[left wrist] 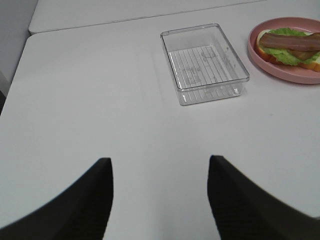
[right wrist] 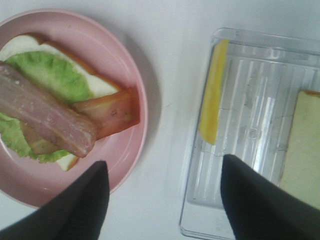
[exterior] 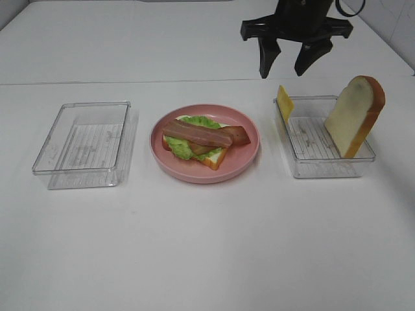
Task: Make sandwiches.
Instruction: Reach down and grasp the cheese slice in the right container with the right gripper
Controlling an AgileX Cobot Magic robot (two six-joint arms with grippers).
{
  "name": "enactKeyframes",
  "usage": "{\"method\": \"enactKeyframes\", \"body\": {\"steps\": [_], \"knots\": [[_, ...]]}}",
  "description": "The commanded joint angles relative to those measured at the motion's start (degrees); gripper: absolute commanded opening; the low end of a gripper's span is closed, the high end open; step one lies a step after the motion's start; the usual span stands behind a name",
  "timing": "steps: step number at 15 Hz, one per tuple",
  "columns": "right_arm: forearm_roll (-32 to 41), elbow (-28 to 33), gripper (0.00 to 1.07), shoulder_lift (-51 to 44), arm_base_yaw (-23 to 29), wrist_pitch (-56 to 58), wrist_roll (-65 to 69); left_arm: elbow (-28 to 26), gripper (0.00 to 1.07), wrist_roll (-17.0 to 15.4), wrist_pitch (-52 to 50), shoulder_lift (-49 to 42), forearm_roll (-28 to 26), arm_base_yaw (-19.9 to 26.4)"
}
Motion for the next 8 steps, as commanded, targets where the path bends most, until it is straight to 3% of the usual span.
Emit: {"method": "enactKeyframes", "body": {"steps": [1, 8], "knots": [[4.4, -0.3, 0.63, 0.9, -3.0, 2.1, -1.8, 0.1, 0.55, 0.1, -0.6, -0.6, -0.1, -0.2], [6.4, -0.4, 0.64, 7.0, -6.2, -5.4, -3.7, 0.1, 0.55, 0.1, -0.6, -0.6, -0.1, -0.2]]}}
